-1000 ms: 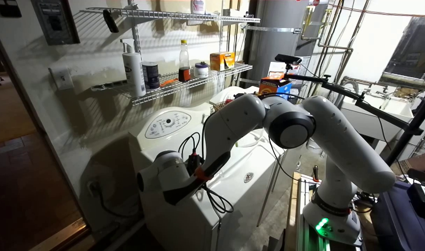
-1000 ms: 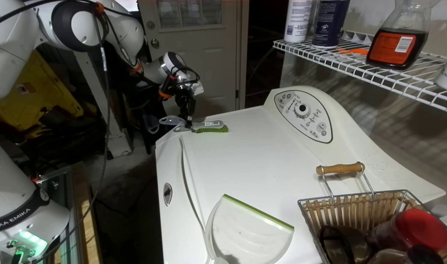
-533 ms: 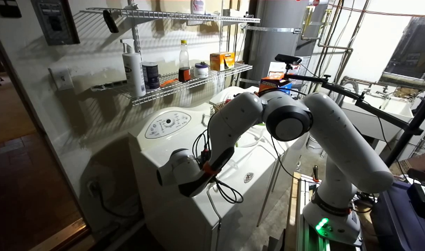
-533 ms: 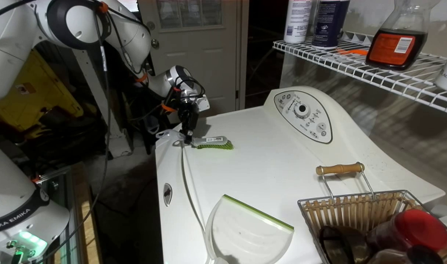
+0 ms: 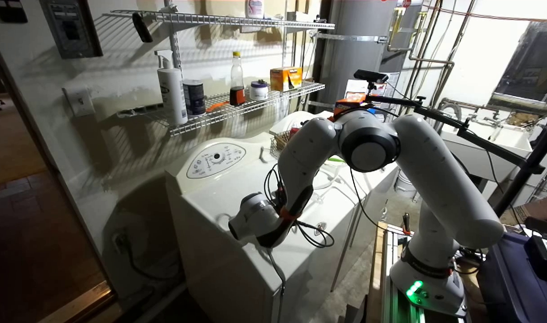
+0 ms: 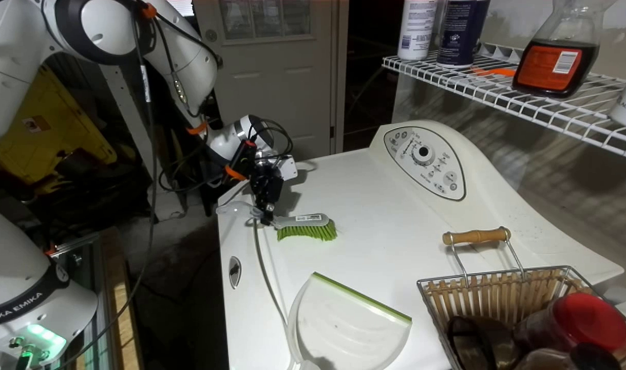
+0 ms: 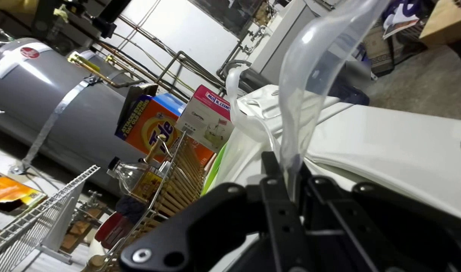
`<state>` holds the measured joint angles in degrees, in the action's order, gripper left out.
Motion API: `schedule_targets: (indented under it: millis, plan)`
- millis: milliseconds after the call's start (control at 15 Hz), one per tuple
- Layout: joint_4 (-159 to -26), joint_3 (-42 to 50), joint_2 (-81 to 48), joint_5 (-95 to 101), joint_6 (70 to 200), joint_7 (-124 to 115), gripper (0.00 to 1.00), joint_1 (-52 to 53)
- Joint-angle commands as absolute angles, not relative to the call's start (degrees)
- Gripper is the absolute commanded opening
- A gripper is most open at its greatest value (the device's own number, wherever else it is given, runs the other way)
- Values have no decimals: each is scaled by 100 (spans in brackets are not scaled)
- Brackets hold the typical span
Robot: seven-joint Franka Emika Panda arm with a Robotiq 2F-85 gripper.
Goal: Use the brush to wipe the top of the machine
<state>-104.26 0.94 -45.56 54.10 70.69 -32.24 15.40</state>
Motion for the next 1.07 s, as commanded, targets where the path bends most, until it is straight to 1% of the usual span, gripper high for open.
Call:
schedule_targets:
  millis: [0, 467, 533, 667, 1000]
  plan:
    - [-10746, -32, -4383, 5764, 7218, -3168, 3, 1290]
    - [-10520, -346, -3533, 5494, 6540, -2851, 3, 1425]
    - [-10353, -438, -3394, 5382, 6601, -2925, 3, 1394]
    - [-9805, -538, -3369, 5136, 6696, -2981, 3, 1368]
    - [-7933, -501, -4000, 4649, 7138, -2851, 3, 1370]
